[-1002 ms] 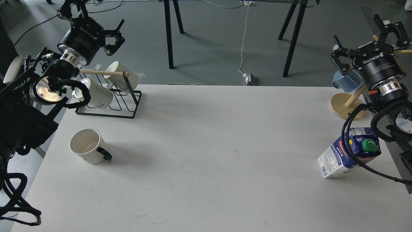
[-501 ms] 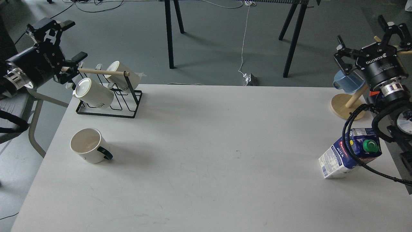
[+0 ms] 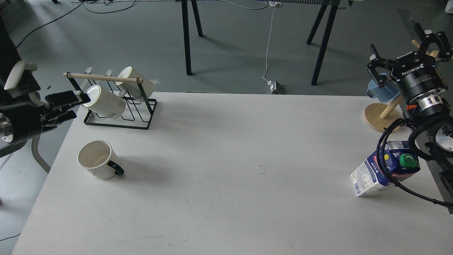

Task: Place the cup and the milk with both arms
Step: 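Lower the left gripper from the mug rack toward the white mug, then grasp the white mug rim with the left gripper, then carry the white mug toward the table center and set it down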

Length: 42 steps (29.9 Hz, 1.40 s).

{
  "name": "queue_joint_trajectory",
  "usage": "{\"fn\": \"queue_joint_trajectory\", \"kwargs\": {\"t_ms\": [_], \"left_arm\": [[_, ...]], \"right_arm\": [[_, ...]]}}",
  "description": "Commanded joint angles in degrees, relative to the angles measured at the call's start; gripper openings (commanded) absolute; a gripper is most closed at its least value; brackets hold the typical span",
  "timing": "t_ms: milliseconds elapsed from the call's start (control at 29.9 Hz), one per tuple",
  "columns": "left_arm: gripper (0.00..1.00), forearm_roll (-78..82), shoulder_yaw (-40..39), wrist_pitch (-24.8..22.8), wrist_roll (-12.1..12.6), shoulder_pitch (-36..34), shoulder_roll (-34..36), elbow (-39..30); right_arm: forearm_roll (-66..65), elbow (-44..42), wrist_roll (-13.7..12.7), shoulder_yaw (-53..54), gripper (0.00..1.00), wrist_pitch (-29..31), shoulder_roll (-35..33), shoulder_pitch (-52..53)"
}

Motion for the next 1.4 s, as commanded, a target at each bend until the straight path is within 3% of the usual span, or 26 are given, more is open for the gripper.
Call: {"fn": "queue_joint_trajectory", "kwargs": {"t_ms": [0,234,368,501,768,1136,1303,1370], "left_arm": [[0.86,8.64,1.05,1.91,-0.99,0.13,-0.71,0.05],[0.87,29.56,2.45,9.11,-4.24,0.66,-2.56,1.02],[0.87,38.36,6.05,15.52,-4.59,0.66,-5.19,4.08],[0.86,39.69,9.93,20.10,-4.94,0.49,-7.57,9.54],[0.82,39.34,10.90,24.76,-7.58,3.56,-7.92,11.74],[0.65,39.17,10.81,26.87,-7.93,4.35,-12.05,15.78],[0.46,38.82,10.81,26.79,-12.23,4.26,-13.02,18.16],[0.41,38.81,10.81,26.79,-12.59,4.26,-13.02,18.34]], "right_arm": [[-0.02,-0.03,0.01,0.17,0.99,0.00,0.08,-0.01],[-0.02,-1.52,0.01,0.17,0.99,0.00,0.08,-0.01],[-0.02,-1.96,0.09,0.26,0.99,0.00,-0.01,-0.01],[-0.02,-2.05,0.09,0.35,0.99,0.00,0.08,-0.19],[-0.02,-2.05,0.09,0.52,0.99,0.00,0.08,-0.89],[-0.02,-1.97,0.09,0.17,0.99,0.00,0.08,-0.98],[-0.02,-2.05,0.09,0.35,0.99,0.00,0.08,-0.89],[-0.02,-2.05,0.09,0.35,0.99,0.00,0.08,-0.89]]}}
